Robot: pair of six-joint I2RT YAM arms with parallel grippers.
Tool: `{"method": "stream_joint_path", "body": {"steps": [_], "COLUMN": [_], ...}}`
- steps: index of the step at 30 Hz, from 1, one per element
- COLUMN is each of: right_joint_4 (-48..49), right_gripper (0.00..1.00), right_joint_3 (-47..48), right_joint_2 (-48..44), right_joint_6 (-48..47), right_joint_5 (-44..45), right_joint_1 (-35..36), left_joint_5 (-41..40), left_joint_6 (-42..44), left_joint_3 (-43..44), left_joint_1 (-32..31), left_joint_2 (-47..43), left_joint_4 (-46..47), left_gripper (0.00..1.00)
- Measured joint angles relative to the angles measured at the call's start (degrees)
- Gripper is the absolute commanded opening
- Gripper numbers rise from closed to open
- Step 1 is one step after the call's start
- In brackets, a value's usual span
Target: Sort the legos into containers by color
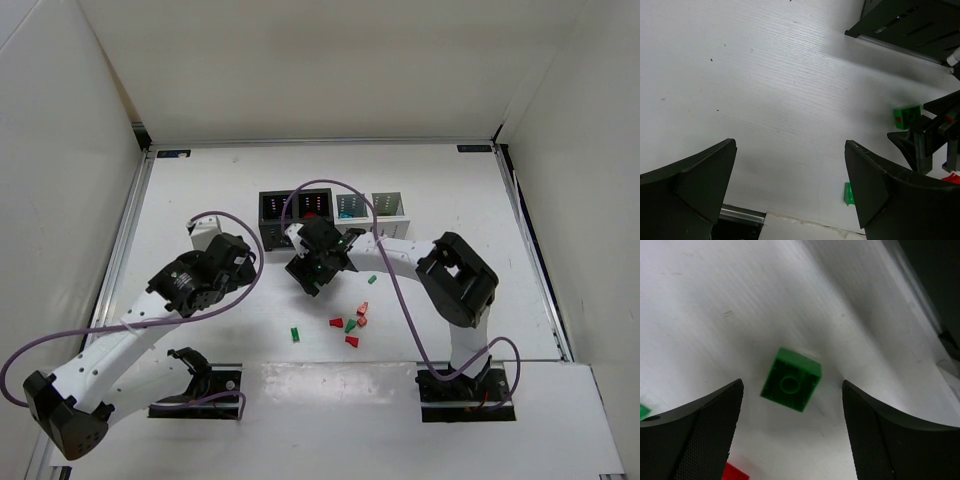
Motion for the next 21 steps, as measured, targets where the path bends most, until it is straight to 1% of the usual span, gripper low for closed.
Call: {"method": "stream_joint_path", "body": {"steps": [4,5,7,8,9,10,11,14,17,19,21], "right_joint_4": [0.4,0.6,0.8,0.8,0.8,0.8,0.8,0.8,0.2,-0.9,-2.0], "right_gripper": [0.66,0.6,0.51,0.44,0.42,0.37,0.37,0.32,0.32,0.32,0.32], "right_joint_3": [0.5,0.6,0.7,0.8,0.9,1.0,1.0,1.0,0.9,0.6,0.1], "right_joint_2": [1.2,1.3,1.5,1.7,1.7,1.7,1.7,1.7,0.2,-3.2,-8.7], "right_joint_6": [-0.1,-0.1,-0.1,0.0,0.0,0.0,0.0,0.3,0.6,0.8,1.0], "right_joint_5": [1.7,2.2,3.0,3.4,3.7,3.9,4.0,4.3,4.5,4.9,5.6], "right_joint_1": [0.3,0.4,0.9,1.1,1.2,1.4,1.5,1.8,1.8,1.7,1.1], "left_joint_5": [-0.1,-0.2,-0.3,-0.4,-0.5,-0.7,-1.0,-1.7,-1.8,-1.7,-1.5], "left_joint_6": [0.0,0.0,0.0,0.0,0.0,0.0,-0.1,0.0,0.1,0.7,1.1], "left_joint_3": [0.0,0.0,0.0,0.0,0.0,0.0,0.0,0.0,0.0,0.0,0.0], "left_joint_1": [0.0,0.0,0.0,0.0,0.0,0.0,0.0,0.0,0.0,0.0,0.0], "left_joint_2": [-0.3,-0.3,-0.6,-0.7,-0.8,-0.9,-1.1,-1.8,-2.3,-2.3,-1.9], "left_joint_4": [0.0,0.0,0.0,-0.2,-0.4,-0.6,-0.9,-1.5,-1.5,-1.1,-0.5], "left_gripper": [1.0,1.0,1.0,1.0,1.0,1.0,1.0,1.0,1.0,1.0,1.0]}}
